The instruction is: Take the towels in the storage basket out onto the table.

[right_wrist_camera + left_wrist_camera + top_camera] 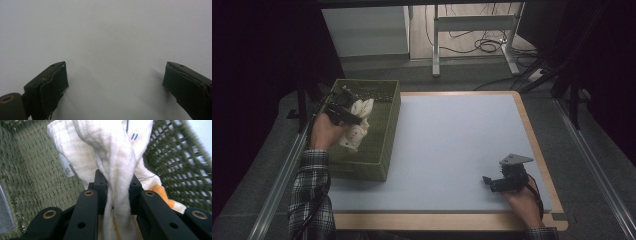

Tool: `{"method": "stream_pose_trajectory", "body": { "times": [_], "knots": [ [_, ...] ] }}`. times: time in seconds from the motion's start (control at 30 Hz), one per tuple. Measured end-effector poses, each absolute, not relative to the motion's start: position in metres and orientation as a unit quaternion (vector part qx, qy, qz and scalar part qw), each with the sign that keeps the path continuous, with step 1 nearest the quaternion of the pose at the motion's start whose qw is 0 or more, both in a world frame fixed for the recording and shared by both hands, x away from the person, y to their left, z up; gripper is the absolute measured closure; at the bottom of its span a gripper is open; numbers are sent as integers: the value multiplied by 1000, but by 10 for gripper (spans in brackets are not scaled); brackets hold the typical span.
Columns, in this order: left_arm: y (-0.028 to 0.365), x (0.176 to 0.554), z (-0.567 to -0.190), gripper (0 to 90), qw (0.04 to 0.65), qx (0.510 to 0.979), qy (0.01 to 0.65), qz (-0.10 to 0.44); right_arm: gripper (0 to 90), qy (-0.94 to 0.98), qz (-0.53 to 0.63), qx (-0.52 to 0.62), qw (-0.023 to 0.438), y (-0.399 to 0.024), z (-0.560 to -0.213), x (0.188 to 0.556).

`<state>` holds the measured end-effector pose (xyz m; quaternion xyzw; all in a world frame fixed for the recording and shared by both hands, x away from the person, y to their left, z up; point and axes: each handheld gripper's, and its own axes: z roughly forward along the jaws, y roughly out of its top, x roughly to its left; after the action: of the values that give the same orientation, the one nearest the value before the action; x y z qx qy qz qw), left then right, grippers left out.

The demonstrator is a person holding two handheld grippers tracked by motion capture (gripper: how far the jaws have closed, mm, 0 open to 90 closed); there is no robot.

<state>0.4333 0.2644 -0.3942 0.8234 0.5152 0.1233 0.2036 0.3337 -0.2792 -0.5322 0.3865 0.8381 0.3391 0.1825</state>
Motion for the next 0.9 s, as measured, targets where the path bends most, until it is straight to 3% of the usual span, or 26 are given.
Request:
{"method": "stream_pose_trajectory", "body": {
  "times": [0.9],
  "knots": [
    [201, 435, -336, 759, 216, 850, 458, 143, 57, 838, 339, 387, 182, -279, -532, 334]
  ]
}}
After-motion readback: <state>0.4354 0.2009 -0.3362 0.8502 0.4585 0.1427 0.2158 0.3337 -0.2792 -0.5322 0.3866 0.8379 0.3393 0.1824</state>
